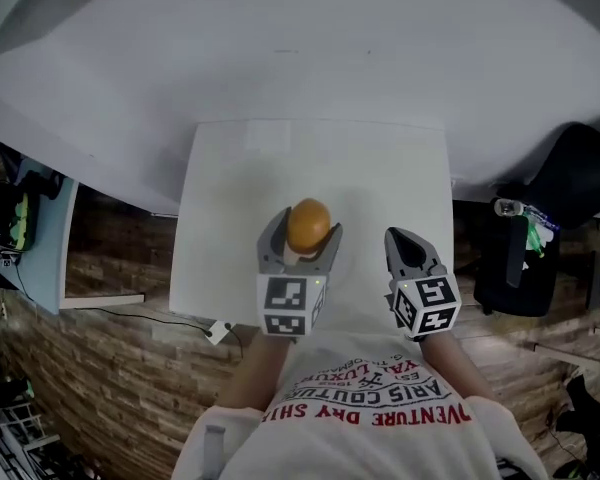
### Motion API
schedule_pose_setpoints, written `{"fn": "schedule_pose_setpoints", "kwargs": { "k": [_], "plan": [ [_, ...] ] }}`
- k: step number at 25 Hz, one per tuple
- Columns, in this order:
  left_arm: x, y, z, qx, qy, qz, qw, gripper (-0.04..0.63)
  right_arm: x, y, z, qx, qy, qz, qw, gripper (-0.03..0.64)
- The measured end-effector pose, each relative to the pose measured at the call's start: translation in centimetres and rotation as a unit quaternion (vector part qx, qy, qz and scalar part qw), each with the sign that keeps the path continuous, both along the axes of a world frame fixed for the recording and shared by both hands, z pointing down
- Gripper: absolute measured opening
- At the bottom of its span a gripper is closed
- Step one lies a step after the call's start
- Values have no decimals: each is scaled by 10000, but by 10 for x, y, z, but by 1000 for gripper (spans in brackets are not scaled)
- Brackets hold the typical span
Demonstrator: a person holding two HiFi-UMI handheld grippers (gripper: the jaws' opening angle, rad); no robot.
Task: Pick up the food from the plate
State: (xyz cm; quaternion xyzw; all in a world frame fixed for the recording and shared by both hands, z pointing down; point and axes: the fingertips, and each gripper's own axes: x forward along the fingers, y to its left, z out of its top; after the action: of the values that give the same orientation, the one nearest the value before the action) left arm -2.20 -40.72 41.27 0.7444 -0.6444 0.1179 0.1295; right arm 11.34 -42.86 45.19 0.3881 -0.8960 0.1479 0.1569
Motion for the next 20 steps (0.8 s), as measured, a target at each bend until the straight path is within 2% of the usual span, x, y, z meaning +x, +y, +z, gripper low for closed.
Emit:
{"fn": "schedule_pose_setpoints", "kwargs": {
  "k": [5,9,13,20],
  "plan": [
    [-4,3,-41,551,-27,-40,9985,360,-8,6,-31,504,-321,-73,9982,11],
    [-4,12,-59,813,-73,-45,9967,360,-10,13,-52,917,-509,-123,9944,11],
    [-1,16,-63,858,-104,17,9963,360,-5,13,-64,1219,-503,0,9913,11],
    [5,13,-62,781,-94,142,9968,360,-1,12,-68,1297,-415,60,9907,11]
  ]
}}
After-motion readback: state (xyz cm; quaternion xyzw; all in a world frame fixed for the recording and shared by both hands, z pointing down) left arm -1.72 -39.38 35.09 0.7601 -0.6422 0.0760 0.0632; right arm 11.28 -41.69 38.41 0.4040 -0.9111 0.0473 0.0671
